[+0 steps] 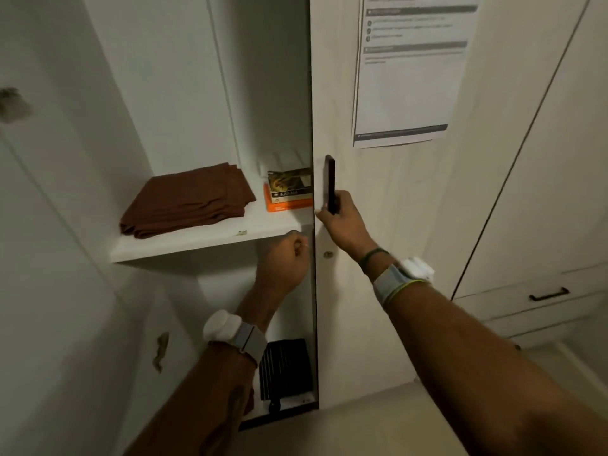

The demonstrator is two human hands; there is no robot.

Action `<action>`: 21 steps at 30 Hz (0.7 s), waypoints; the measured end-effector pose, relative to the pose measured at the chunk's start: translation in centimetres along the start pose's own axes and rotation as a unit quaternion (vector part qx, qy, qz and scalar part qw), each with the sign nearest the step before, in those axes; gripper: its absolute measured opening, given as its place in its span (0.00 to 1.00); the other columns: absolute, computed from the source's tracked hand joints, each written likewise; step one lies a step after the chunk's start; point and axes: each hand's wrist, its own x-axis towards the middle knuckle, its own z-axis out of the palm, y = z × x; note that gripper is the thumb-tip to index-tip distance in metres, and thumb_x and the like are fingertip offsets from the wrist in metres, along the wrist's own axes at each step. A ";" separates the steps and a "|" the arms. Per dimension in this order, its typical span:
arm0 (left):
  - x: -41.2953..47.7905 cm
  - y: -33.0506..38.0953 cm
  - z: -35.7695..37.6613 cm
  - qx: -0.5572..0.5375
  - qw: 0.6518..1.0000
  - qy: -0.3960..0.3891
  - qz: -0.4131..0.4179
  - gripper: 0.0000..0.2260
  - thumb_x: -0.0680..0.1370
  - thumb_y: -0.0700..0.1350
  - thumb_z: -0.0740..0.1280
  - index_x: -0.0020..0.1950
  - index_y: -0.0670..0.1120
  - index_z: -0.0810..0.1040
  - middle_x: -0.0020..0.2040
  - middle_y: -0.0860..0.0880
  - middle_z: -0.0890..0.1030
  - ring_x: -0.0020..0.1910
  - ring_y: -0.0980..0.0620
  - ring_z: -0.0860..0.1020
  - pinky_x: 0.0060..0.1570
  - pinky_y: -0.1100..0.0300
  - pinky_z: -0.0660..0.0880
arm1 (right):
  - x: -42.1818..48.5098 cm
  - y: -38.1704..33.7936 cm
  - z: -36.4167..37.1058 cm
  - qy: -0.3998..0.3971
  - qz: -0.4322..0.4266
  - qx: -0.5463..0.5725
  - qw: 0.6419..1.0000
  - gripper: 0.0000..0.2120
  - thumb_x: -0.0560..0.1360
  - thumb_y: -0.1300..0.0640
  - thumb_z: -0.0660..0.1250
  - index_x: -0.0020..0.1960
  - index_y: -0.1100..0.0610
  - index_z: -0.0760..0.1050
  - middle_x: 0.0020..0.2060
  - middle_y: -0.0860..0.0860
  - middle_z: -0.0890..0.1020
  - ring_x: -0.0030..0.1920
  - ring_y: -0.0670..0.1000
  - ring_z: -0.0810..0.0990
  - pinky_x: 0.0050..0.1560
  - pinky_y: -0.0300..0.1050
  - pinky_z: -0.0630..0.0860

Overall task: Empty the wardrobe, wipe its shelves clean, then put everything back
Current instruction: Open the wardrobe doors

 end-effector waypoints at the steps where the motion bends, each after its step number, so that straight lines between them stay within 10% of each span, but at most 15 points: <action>1: 0.7 -0.1 0.3 -0.018 1.000 -0.004 0.008 0.09 0.83 0.47 0.61 0.59 0.46 0.77 0.50 0.47 0.82 0.49 0.46 0.80 0.47 0.57 0.73 | -0.2 -0.3 0.1 0.011 -0.004 -0.018 1.000 0.16 0.79 0.54 0.67 0.63 0.56 0.67 0.47 0.49 0.78 0.45 0.47 0.78 0.49 0.49 0.76; 12: -1.8 9.9 4.8 -0.427 0.898 -0.099 0.042 0.16 0.85 0.58 0.53 0.64 0.54 0.76 0.58 0.54 0.81 0.58 0.63 0.79 0.58 0.66 0.74 | -14.8 0.6 -5.2 0.198 -0.055 -0.110 0.972 0.17 0.79 0.36 0.62 0.58 0.47 0.63 0.43 0.46 0.74 0.42 0.50 0.77 0.42 0.55 0.80; 15: -5.7 14.5 7.4 -0.461 0.879 -0.095 0.072 0.22 0.78 0.60 0.57 0.61 0.46 0.77 0.54 0.42 0.82 0.53 0.47 0.81 0.54 0.49 0.79 | -19.4 0.6 -9.4 0.257 -0.060 -0.130 0.956 0.18 0.79 0.36 0.61 0.59 0.48 0.63 0.40 0.47 0.72 0.39 0.50 0.75 0.36 0.54 0.78; 21: -11.9 21.8 12.4 -0.468 0.843 -0.083 0.253 0.13 0.79 0.45 0.60 0.62 0.44 0.74 0.55 0.42 0.78 0.53 0.45 0.80 0.51 0.45 0.79 | -26.0 2.7 -18.2 0.314 -0.091 -0.170 0.930 0.26 0.81 0.42 0.59 0.72 0.56 0.61 0.46 0.47 0.74 0.43 0.48 0.77 0.41 0.51 0.77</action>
